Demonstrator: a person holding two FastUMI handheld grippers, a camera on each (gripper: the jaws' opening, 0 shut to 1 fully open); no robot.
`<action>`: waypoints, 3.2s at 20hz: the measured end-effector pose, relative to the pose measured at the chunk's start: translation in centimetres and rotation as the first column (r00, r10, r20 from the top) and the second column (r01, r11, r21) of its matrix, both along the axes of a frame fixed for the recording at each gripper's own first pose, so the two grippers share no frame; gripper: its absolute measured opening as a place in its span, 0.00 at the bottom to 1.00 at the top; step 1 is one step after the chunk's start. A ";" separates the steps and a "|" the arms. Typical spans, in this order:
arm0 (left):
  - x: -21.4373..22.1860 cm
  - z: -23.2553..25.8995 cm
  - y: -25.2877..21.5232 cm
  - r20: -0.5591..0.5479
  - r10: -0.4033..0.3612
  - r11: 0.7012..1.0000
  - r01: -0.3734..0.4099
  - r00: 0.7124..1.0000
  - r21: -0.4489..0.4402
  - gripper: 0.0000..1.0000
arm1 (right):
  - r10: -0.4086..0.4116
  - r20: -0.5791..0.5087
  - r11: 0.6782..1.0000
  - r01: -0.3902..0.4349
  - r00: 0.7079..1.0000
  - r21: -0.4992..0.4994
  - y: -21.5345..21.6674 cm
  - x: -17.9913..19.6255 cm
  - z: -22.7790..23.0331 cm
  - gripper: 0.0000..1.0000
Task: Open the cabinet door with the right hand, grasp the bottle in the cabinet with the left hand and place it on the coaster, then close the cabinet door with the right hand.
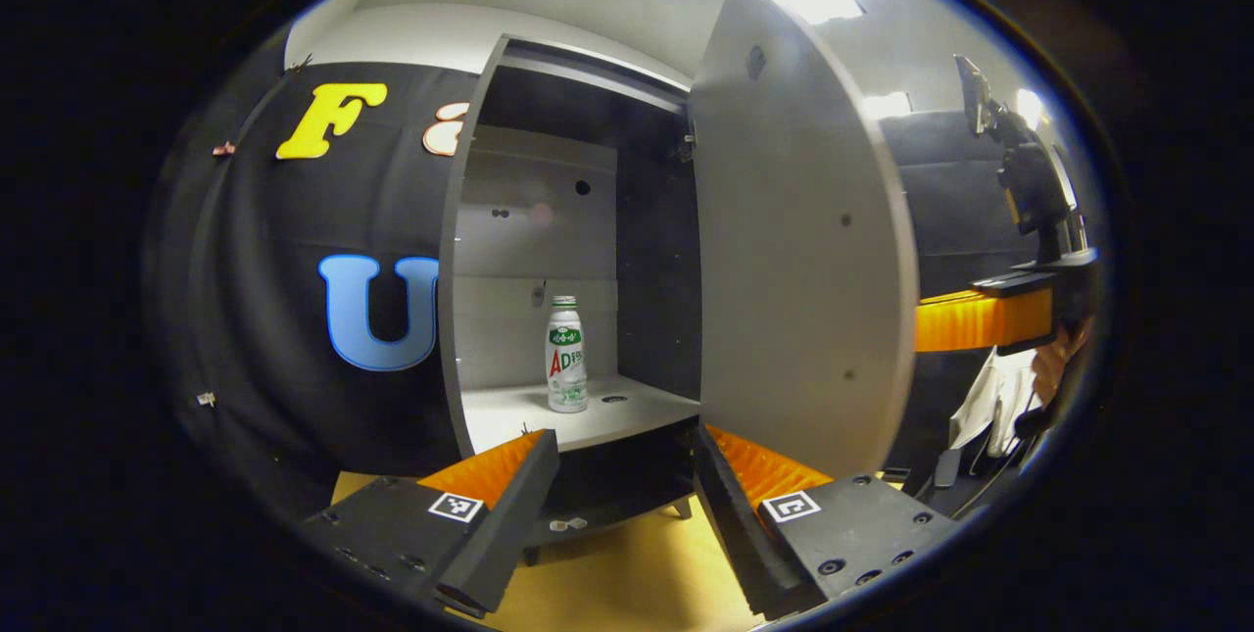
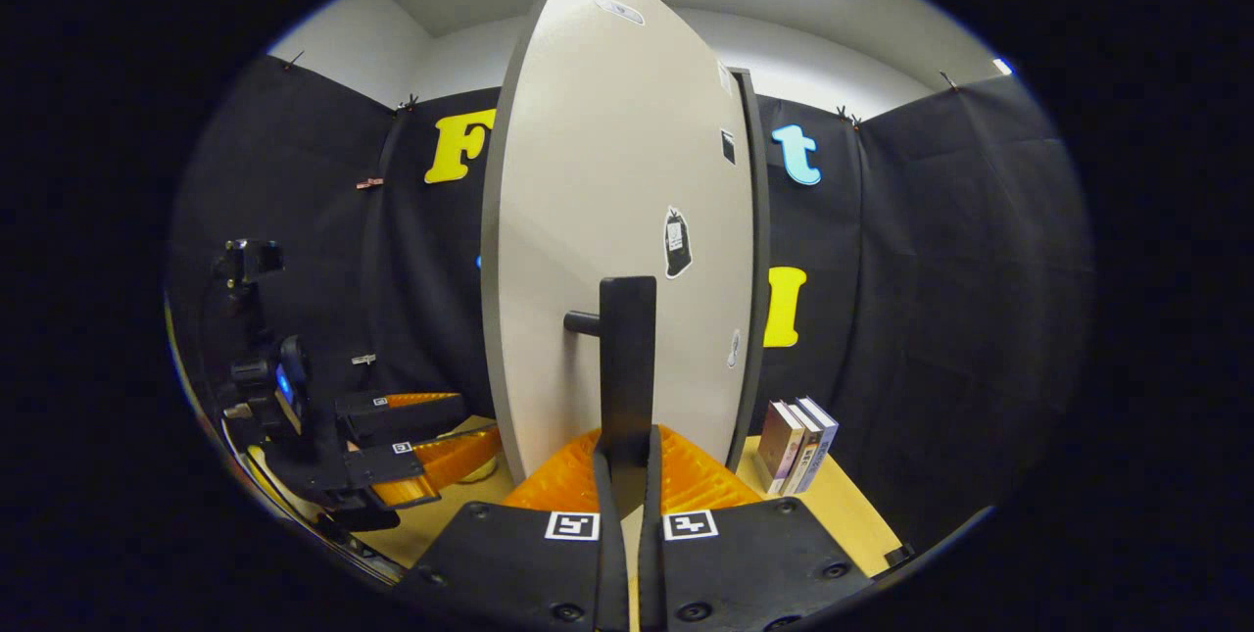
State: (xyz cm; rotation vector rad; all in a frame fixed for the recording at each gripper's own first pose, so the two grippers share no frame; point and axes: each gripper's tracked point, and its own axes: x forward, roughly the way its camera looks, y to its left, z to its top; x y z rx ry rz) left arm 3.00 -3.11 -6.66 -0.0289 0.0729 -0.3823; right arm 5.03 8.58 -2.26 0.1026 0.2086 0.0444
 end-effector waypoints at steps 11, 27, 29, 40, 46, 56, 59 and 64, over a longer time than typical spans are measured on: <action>13.7 1.6 -2.5 0.096 0.192 0.975 -0.201 0.977 0.094 0.84 | -0.105 0.001 0.994 0.105 0.995 -0.023 -3.4 -0.3 -0.5 0.08; 32.7 -1.3 -2.3 0.068 0.294 0.944 -0.301 0.953 0.136 0.88 | -0.059 -0.053 0.996 0.062 0.997 0.063 -3.5 -0.8 -1.1 0.05; 33.8 -2.8 -2.0 0.037 0.307 0.941 -0.309 0.951 0.141 0.94 | -0.050 -0.060 0.996 0.055 0.997 0.069 -3.4 -0.7 -1.2 0.05; 33.9 -3.8 -3.1 -0.017 0.248 0.959 -0.243 0.969 0.144 0.80 | -0.050 -0.064 0.994 0.056 0.997 0.098 -3.3 -0.4 -1.4 0.08; 28.8 1.1 -2.7 0.055 0.157 0.981 -0.162 0.986 0.107 0.79 | -0.085 -0.060 0.992 0.090 0.995 0.086 -3.6 -0.5 -1.5 0.08; 26.5 2.5 -2.8 0.102 0.132 0.988 -0.139 0.986 0.065 0.79 | -0.221 -0.096 0.973 0.226 0.971 0.051 -4.5 -2.8 -1.8 0.08; 27.4 2.2 -1.6 0.077 0.105 0.994 -0.107 0.992 0.031 0.81 | -0.200 -0.057 0.979 0.201 0.978 0.011 -3.6 -2.7 -1.2 0.08; 26.8 2.2 -1.2 0.042 0.118 0.993 -0.118 0.992 0.006 0.80 | -0.091 -0.029 0.995 0.090 0.995 -0.038 -1.0 -0.8 -2.0 0.08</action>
